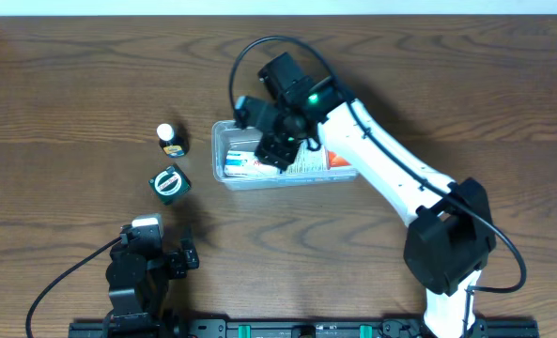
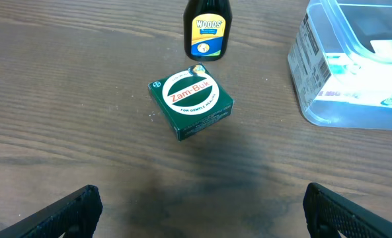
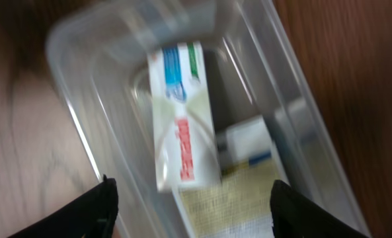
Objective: Pack container
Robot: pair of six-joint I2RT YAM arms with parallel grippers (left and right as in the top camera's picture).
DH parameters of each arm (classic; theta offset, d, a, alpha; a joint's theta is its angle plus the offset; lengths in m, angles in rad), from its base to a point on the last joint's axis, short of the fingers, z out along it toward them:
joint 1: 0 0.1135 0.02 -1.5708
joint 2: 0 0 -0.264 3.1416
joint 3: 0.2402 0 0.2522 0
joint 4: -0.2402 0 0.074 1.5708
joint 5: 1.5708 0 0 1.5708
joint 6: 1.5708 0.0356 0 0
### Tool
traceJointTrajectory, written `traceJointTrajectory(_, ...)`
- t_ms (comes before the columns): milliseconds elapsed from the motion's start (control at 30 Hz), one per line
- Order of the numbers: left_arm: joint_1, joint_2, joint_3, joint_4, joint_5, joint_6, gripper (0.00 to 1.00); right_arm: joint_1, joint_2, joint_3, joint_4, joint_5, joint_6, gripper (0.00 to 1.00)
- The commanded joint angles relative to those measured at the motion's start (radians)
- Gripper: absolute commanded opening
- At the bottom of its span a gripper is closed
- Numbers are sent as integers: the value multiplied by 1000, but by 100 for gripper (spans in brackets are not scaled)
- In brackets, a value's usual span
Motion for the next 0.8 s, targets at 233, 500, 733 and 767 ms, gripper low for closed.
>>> traceJointTrajectory(233,-2,-3,2,0,7,2,98,6,133,5,79,-6,-8,74)
traceJointTrajectory(500,-2,-3,2,0,7,2,98,9,181,5,82,-56,-7,72)
traceJointTrajectory(733,-2,-3,2,0,7,2,98,14,217,5,76,-56,-8,68)
traceJointTrajectory(767,-2,-3,2,0,7,2,98,14,218,5,77,-56,-8,68)
